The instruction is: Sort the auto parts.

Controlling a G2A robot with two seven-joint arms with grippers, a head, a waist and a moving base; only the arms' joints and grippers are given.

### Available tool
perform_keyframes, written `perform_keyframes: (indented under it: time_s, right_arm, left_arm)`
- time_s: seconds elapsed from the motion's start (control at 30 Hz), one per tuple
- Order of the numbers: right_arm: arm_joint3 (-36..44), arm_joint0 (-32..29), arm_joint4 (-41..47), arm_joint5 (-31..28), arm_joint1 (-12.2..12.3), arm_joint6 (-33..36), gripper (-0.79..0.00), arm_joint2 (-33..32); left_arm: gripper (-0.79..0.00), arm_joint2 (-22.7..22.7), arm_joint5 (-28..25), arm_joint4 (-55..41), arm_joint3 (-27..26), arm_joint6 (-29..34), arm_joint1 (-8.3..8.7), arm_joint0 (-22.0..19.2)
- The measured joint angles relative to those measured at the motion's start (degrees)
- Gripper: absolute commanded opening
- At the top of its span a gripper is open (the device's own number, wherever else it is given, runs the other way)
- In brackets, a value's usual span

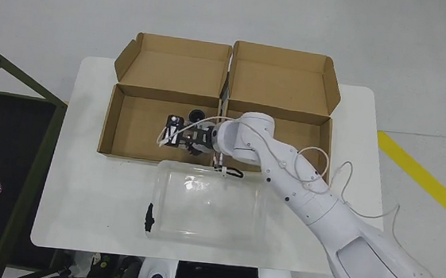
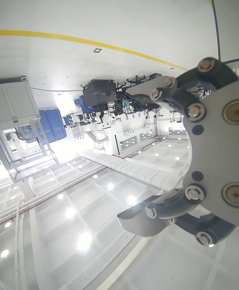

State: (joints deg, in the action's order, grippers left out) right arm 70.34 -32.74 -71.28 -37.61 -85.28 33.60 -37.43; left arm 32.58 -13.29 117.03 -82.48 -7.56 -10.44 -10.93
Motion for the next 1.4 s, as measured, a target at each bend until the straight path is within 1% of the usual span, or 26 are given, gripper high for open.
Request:
perform_keyframes:
  time_s: [0.13,0.33,0.53,0.83,0.97,1.03,1.13,1.2,1.3,1.4]
  right_arm:
    - [3.03,-0.91,0.25,-0.57,0.76,-0.47,-0.431,-2.45]
    - [9.91,-4.75,0.82,-1.81,2.47,-0.88,-0.416,-6.96]
    - [18.60,-11.93,0.91,-3.13,4.82,-1.67,-0.416,-13.08]
    - [30.79,-23.60,-1.15,-7.39,8.39,-2.90,-0.406,-23.52]
    - [35.20,-28.61,-2.85,-6.56,9.62,-6.30,-0.394,-28.73]
    - [36.85,-30.84,-3.54,-5.96,10.09,-8.14,-0.369,-31.04]
    - [39.40,-34.52,-4.73,-5.38,10.83,-11.42,-0.366,-34.94]
    - [40.85,-37.05,-5.46,-5.36,11.35,-13.92,-0.348,-37.82]
    - [42.68,-40.63,-6.37,-5.48,12.06,-17.76,-0.342,-42.18]
    - [43.94,-44.00,-7.48,-5.64,12.71,-21.34,-0.369,-46.58]
  left_arm:
    - [0.000,0.00,0.00,0.00,0.00,0.00,0.00,0.00]
    - [0.000,0.00,0.00,0.00,0.00,0.00,0.00,0.00]
    - [0.000,0.00,0.00,0.00,0.00,0.00,0.00,0.00]
    - [0.000,0.00,0.00,0.00,0.00,0.00,0.00,0.00]
    - [0.000,0.00,0.00,0.00,0.00,0.00,0.00,0.00]
    - [0.000,0.00,0.00,0.00,0.00,0.00,0.00,0.00]
    - [0.000,0.00,0.00,0.00,0.00,0.00,0.00,0.00]
    - [0.000,0.00,0.00,0.00,0.00,0.00,0.00,0.00]
    - [0.000,0.00,0.00,0.00,0.00,0.00,0.00,0.00]
    - [0.000,0.00,0.00,0.00,0.00,0.00,0.00,0.00]
